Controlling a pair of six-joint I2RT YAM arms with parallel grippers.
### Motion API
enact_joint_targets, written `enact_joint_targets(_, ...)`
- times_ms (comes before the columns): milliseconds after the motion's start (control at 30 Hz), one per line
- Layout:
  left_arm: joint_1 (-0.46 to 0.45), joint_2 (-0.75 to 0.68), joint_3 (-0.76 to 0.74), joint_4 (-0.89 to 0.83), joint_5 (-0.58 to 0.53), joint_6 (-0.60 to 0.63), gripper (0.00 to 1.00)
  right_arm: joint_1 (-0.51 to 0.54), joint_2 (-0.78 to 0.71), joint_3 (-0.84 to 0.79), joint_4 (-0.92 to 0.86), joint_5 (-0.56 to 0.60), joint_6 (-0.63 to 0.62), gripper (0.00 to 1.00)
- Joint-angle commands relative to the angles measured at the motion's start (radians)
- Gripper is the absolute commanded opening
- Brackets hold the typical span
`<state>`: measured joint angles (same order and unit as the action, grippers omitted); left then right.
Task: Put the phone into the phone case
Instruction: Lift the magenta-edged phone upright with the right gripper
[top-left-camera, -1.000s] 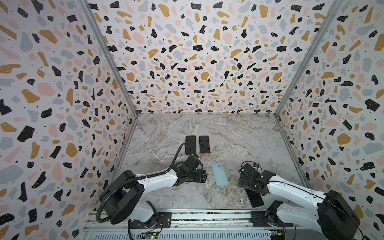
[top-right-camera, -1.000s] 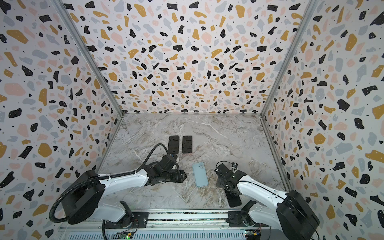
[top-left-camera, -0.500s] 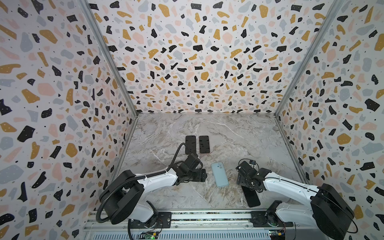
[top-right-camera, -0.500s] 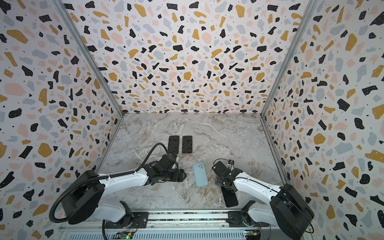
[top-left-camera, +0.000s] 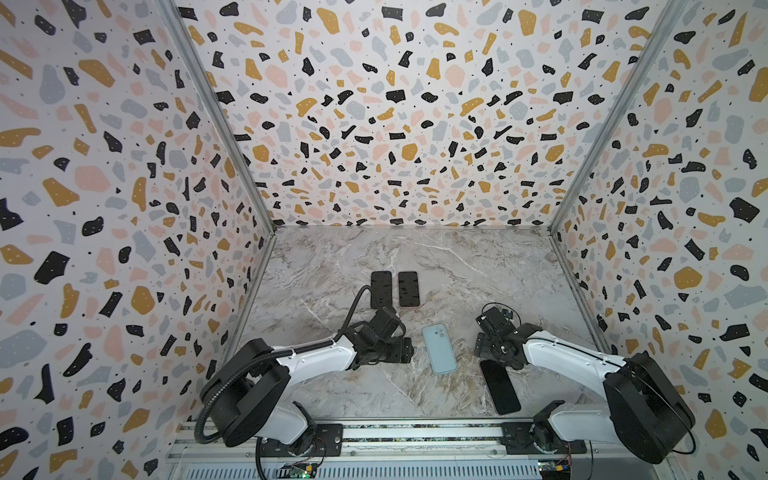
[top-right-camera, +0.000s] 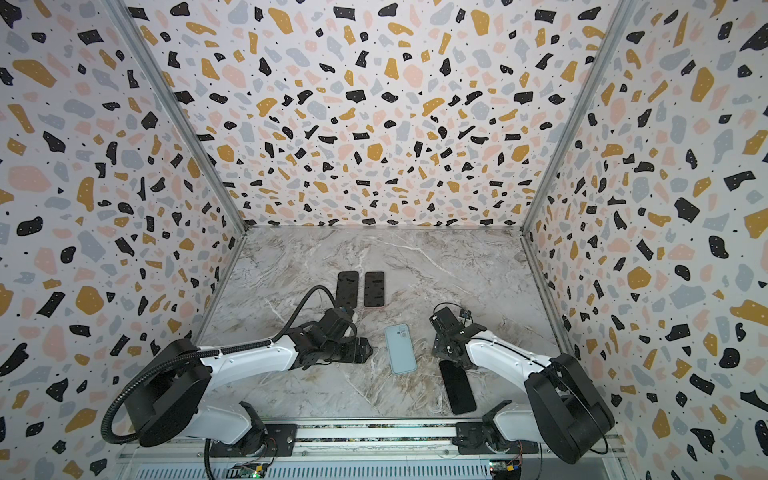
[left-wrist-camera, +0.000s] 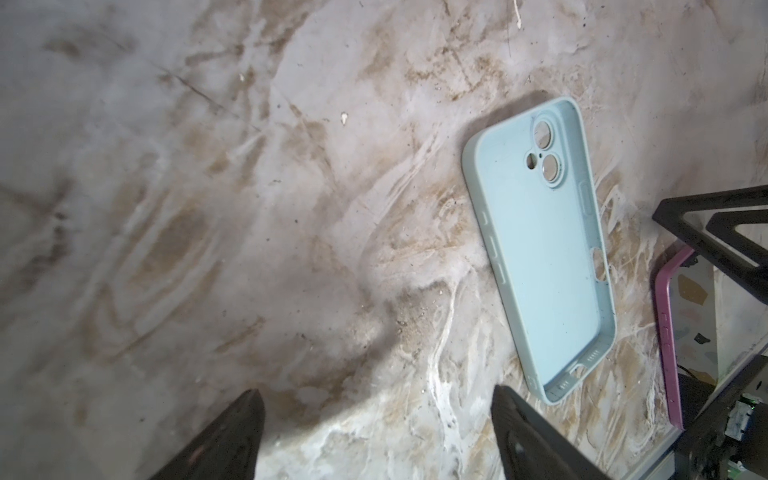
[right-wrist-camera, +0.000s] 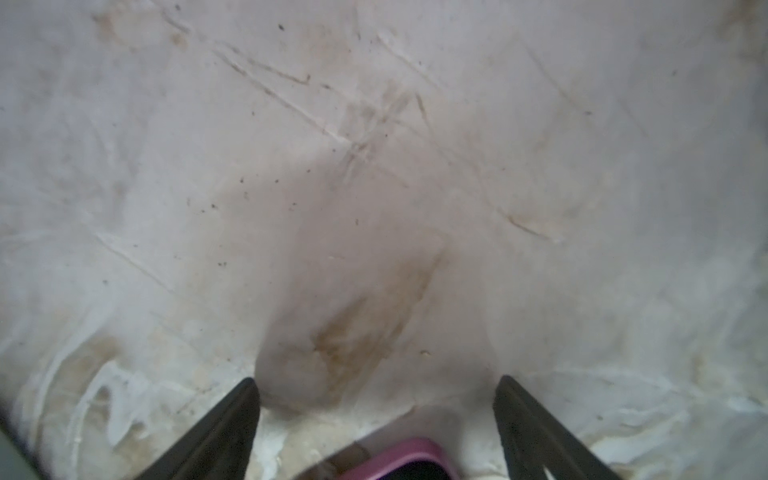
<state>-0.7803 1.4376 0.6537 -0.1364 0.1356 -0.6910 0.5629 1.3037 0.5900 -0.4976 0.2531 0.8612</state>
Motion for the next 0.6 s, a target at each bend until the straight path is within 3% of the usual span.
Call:
enact_joint_targets(0, 0.004, 0.004, 0.021, 0.003, 0.007, 0.016, 0.86, -0.004, -0.050, 0.020, -0.132, -0.006, -0.045, 0.95)
enact_joint_targets(267, 0.004, -0.017, -0.012, 0.037, 0.027, 0.010, 0.86, 0.078, -0.232, -0.040, -0.245, -0.085, 0.019, 1.00)
enact_joint_targets(567, 0.005, -0.052, -0.050, 0.064, 0.035, 0.002, 0.86, 0.142, -0.177, -0.071, -0.254, -0.119, 0.081, 1.00)
